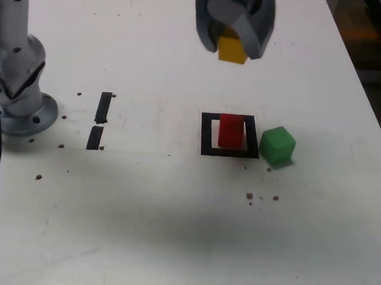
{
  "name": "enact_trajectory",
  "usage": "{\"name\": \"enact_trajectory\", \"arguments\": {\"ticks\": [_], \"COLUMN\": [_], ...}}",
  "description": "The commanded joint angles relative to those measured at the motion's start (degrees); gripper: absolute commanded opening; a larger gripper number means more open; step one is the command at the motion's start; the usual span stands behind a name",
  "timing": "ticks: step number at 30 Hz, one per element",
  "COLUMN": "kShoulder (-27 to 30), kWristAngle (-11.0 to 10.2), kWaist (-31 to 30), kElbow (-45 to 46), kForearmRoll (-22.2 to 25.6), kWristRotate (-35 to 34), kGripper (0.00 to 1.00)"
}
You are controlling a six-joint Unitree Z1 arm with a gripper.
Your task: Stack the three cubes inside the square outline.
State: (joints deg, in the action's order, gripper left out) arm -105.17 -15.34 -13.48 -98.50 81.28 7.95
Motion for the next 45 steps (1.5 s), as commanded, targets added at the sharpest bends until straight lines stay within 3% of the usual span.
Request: {"name": "enact_trajectory", "arguments": {"ticks": [1,9,18,32,45], "kShoulder": [0.25,-0.63,-3.45,-5.64,-6.36], "kWristAngle": [1.2,4.99,8.41,8.88,9.48], "kWaist": [0.53,1.5,1.69,1.97,1.97], "kElbow": [1.29,2.92,3.2,5.28,7.7], "kForearmRoll": [-0.27,-0.94,-3.64,-4.3,-8.91], "kWristRotate": [-2.55,-10.33,-13.71,-13.66,-13.4], "kGripper": [0.15,0.15,0.15,0.16,0.18]}}
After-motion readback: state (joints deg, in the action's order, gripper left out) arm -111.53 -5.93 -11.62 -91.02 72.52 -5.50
